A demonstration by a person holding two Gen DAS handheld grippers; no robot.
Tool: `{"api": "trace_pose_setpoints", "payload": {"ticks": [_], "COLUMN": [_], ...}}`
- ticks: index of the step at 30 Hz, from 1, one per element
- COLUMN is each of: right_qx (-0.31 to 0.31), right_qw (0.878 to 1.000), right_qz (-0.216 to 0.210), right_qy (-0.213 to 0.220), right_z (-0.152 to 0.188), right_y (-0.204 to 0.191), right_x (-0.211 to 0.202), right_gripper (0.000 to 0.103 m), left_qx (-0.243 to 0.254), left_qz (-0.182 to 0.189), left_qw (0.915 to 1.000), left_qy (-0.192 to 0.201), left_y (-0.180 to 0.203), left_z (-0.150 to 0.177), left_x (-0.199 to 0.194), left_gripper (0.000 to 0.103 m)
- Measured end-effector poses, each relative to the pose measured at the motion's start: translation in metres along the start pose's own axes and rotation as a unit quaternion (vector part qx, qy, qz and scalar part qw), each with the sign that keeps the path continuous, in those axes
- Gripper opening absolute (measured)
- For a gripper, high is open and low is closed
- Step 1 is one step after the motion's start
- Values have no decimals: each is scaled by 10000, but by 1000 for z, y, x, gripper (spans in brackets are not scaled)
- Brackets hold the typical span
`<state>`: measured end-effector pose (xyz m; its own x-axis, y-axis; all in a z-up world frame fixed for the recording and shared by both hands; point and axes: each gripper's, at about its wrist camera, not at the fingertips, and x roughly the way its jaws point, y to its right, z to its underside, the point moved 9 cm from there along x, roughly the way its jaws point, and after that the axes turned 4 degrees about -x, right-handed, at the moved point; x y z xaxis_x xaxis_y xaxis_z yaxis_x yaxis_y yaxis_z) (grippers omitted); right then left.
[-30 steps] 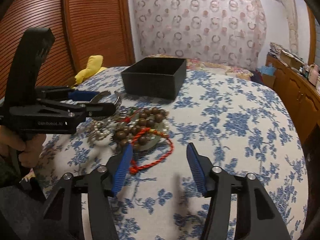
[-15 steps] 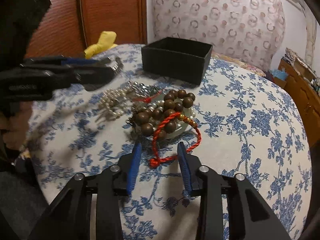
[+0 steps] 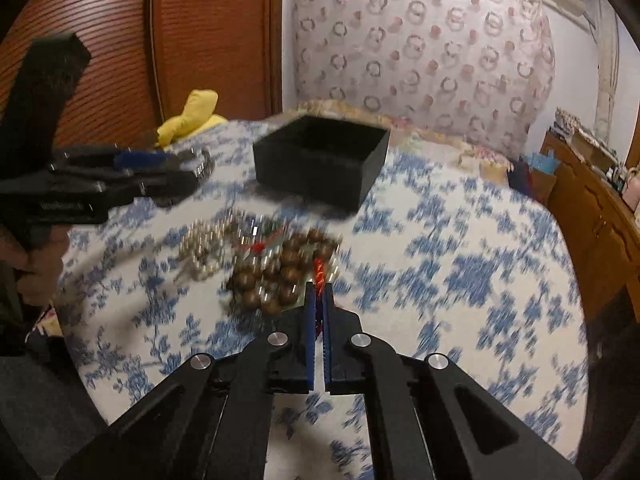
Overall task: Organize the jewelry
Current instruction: 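Carry the bangle to the black box with the left tool while the right drops the red bracelet inside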
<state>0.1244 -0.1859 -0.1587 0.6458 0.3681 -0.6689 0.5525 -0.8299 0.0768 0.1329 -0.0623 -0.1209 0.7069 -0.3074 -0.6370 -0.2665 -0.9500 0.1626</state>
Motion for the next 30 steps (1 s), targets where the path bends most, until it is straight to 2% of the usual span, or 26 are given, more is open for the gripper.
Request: {"api": "trace_pose_setpoints", "payload": {"ticks": [8,18,22,30], "right_qx": [-232,-379,-352,-264], "right_qw": [9994,9977,9974,9970], "right_qz": [8,-211,-356,-639], "right_qy": [275,529,519,335], "right_z": [-45,-99,-113,-119], "right_y": [17,24,27,31], "right_x": [-2,28,49,88], "right_gripper": [3,3,3,4], "left_qx": [121,96,45,-27], "left_qz": [-29,-104,-165,-310], "left_qw": [9999,9999,9999,9995], "left_qy": [73,31,28,-77], "left_y": [0,-9,-17,-30], "left_z": [-24,-45,-56,-69], "left_x": [10,27,33,51], "left_gripper": [58,58,58,58]}}
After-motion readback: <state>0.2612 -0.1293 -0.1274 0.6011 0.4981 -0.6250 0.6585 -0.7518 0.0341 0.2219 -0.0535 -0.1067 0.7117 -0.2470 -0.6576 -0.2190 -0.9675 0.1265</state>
